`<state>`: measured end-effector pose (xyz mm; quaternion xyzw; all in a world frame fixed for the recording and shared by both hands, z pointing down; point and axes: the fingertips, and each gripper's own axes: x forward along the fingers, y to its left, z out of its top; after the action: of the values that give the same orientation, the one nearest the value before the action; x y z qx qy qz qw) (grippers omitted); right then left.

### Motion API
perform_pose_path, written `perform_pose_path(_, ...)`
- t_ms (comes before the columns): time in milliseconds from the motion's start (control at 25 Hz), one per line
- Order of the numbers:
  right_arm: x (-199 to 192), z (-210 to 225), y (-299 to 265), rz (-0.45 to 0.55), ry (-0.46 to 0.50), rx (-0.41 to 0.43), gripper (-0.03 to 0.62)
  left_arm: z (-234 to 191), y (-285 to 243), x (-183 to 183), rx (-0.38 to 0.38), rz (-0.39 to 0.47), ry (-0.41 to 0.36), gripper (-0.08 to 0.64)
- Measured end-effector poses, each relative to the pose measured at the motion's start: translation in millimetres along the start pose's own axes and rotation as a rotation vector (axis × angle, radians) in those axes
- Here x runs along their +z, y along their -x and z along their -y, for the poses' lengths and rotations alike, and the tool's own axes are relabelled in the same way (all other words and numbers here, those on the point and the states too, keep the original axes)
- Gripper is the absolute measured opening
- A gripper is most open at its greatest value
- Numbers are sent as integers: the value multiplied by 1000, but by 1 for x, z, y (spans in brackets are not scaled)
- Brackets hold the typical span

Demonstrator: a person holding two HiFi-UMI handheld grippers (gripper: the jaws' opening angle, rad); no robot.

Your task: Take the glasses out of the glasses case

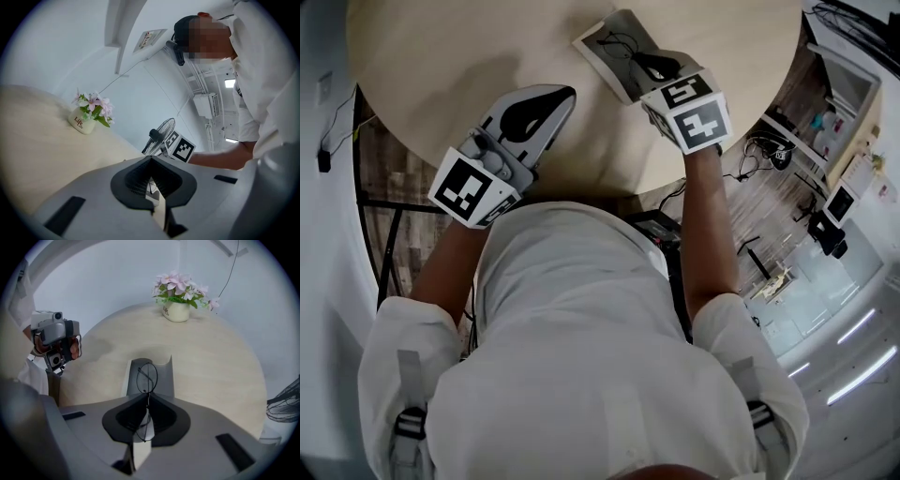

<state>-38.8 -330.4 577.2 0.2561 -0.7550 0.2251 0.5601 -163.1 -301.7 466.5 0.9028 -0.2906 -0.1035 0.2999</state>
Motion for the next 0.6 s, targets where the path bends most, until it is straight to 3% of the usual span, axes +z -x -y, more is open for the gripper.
perform_pose_path(280, 19, 8, 61, 167, 4, -106, 34, 5, 6, 21, 13, -4, -76, 12)
perform_pose_path(480, 40, 9, 145, 418, -51, -133, 34, 25, 5, 56, 33, 13, -172, 12)
perform_pose_path(600, 48, 1, 200, 598, -103, -105, 34, 47, 6, 74, 36, 22, -228, 12)
